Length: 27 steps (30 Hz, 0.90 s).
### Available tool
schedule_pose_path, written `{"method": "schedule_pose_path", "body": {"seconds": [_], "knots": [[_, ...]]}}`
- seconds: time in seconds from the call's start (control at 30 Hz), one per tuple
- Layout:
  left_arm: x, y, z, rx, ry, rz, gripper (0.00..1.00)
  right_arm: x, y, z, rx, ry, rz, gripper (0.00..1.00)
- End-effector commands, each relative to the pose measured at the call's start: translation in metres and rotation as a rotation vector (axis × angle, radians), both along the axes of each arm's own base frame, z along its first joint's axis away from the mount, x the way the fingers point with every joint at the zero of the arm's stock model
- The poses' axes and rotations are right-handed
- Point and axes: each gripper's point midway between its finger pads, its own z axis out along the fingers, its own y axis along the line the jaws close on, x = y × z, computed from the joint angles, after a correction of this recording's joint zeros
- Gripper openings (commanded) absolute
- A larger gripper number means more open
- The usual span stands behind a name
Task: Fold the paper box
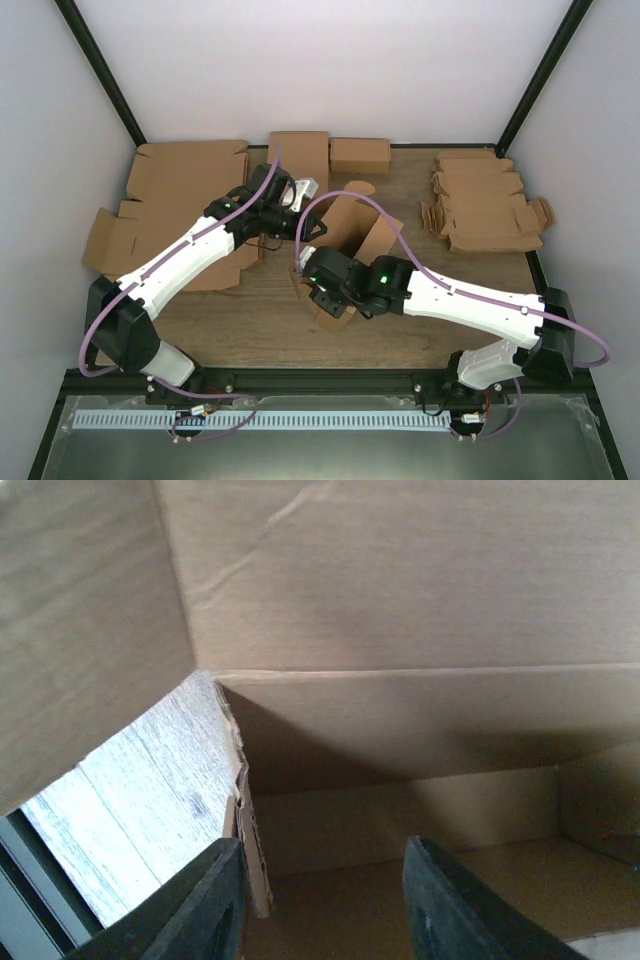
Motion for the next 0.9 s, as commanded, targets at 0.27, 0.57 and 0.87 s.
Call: {"method": "schedule_pose_path", "body": {"seconds": [0.27, 0.57, 0.87], "knots": [[0.002, -0.005, 0.005, -0.026, -0.014, -0.025, 0.11, 0.017, 0.003, 0.007, 0.007, -0.037, -0.013, 0.37], [0.000, -0.006, 0.003, -0.026, -0.007, -0.031, 0.11, 0.022, 0.008, 0.003, -0.017, -0.056, -0.004, 0.34], [0.000, -0.006, 0.001, -0.024, -0.005, -0.032, 0.11, 0.030, 0.010, 0.009, -0.026, -0.089, -0.021, 0.31]]}}
